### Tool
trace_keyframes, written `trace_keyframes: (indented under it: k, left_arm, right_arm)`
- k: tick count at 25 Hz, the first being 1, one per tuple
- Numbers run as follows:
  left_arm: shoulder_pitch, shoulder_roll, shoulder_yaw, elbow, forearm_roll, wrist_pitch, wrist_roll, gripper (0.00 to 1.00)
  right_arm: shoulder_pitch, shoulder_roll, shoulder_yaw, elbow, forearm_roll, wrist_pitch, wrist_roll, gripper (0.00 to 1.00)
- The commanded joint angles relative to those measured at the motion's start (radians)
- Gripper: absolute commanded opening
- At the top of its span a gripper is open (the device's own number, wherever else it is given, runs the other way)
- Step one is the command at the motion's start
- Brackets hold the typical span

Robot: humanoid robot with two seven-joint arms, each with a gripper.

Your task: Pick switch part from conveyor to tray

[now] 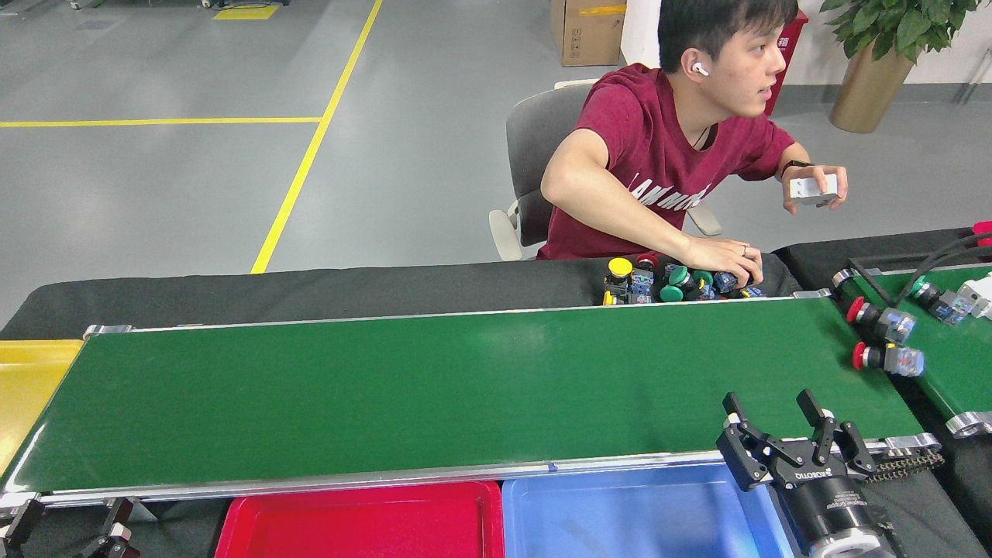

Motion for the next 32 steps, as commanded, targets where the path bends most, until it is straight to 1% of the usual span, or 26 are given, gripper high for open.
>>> trace_keyframes:
  k: [1, 5, 9, 11, 13, 15, 17, 21, 24, 26, 29, 32]
  left_arm:
    - [-0.003, 0.009, 0.004, -0.011, -0.001, -0.002, 0.008, 1.0]
    - [-0.011, 0.009, 0.007, -0.011, 0.001, 0.0, 0.008, 1.0]
    - [0.006, 0.004, 0.008, -0.009, 0.001, -0.002, 0.008, 1.0]
    - [0.009, 0.004, 0.008, -0.016, 0.002, -0.002, 0.008, 1.0]
    - [0.005, 0.004, 0.008, -0.017, 0.002, -0.002, 0.008, 1.0]
    - [-0.003, 0.007, 0.007, -0.017, 0.002, 0.0, 0.008, 1.0]
    - [-0.003, 0.009, 0.004, -0.017, 0.001, -0.002, 0.006, 1.0]
    - [-0.004, 0.013, 0.002, -0.014, -0.002, -0.003, 0.005, 1.0]
    - [-0.012, 0.013, -0.024, -0.014, -0.004, -0.003, 0.005, 1.0]
    - [-0.012, 0.013, -0.039, -0.014, -0.004, -0.002, 0.0, 1.0]
    - [-0.018, 0.015, -0.068, -0.017, -0.005, -0.002, -0.003, 1.0]
    - [-0.012, 0.017, -0.081, -0.009, -0.005, -0.002, -0.003, 1.0]
  right_arm:
    - [-0.01, -0.008, -0.004, -0.007, 0.002, 0.024, -0.001, 0.99]
    - [-0.01, -0.008, -0.003, -0.007, 0.002, 0.056, -0.003, 0.99]
    - [-0.008, -0.013, -0.003, 0.0, 0.002, 0.136, -0.001, 0.99]
    - [-0.013, -0.011, -0.004, 0.062, 0.002, 0.148, -0.003, 0.99]
    - [-0.033, -0.008, -0.006, 0.152, 0.002, 0.143, -0.003, 0.99]
    - [-0.082, -0.002, -0.003, 0.244, 0.002, 0.14, -0.004, 0.99]
    - [-0.143, 0.021, -0.003, 0.321, 0.001, 0.142, -0.003, 0.99]
    - [-0.245, 0.059, 0.003, 0.425, -0.001, 0.142, 0.005, 0.99]
    - [-0.283, 0.095, 0.045, 0.496, 0.001, 0.137, 0.006, 0.99]
    - [-0.317, 0.107, 0.071, 0.533, 0.001, 0.137, 0.006, 0.99]
    - [-0.363, 0.121, 0.077, 0.605, 0.001, 0.136, 0.006, 0.99]
    - [-0.381, 0.127, 0.083, 0.643, -0.001, 0.134, 0.006, 0.99]
